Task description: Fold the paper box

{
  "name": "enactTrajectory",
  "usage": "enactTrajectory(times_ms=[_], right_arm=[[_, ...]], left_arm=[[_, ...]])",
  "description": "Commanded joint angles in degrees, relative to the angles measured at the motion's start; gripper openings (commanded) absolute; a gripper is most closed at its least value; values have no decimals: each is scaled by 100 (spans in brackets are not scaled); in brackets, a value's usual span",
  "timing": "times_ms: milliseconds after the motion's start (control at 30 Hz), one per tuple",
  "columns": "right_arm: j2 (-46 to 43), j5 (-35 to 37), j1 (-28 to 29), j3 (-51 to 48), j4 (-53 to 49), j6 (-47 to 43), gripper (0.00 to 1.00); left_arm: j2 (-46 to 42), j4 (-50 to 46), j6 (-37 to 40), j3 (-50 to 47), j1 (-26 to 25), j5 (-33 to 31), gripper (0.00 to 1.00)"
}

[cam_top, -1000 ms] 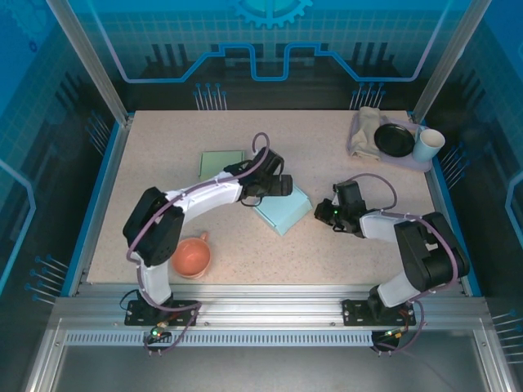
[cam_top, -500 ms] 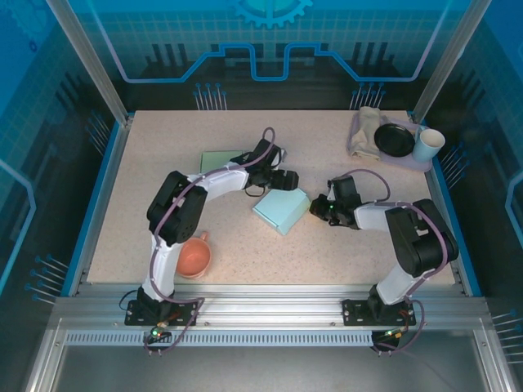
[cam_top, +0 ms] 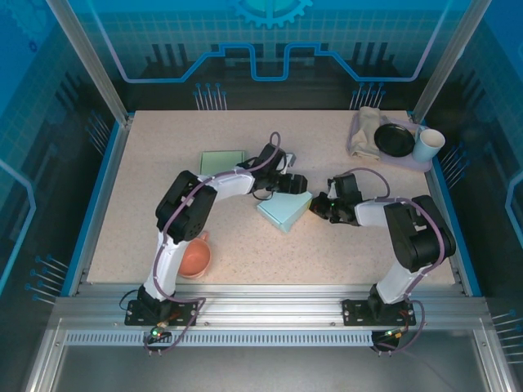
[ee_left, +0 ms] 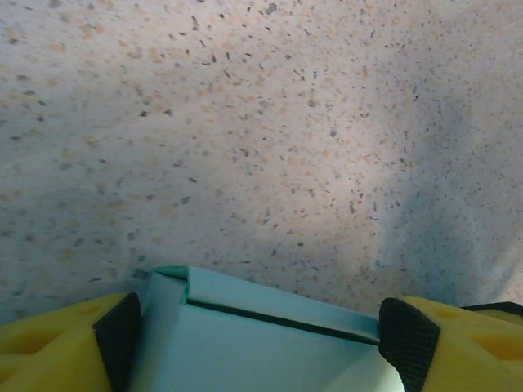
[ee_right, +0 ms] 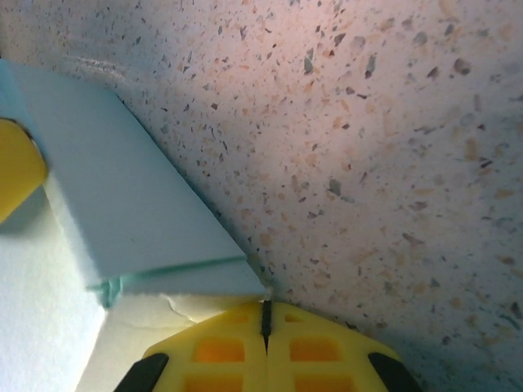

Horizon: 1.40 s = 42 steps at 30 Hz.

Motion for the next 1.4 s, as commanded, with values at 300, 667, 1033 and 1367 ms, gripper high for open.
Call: enactTrajectory(times_ms=[300,667,1033,1367], right_arm=[[293,-34,-70,-103,359,-33,0],[-482,453,-200,-236,-296,-186,0],[-1382,781,-79,-765,-920,-359,0],[-2141,963,830,-1405,-993,-29,0]], left_arm=[[-272,260,-1107,-383,-923,1266,79],[-857,-485,-1240,-650,123,-225,85],[-2000,34,-1356,-2214,228,-559,89],[-2360,573,-1571,-3149,-276,-585,88]])
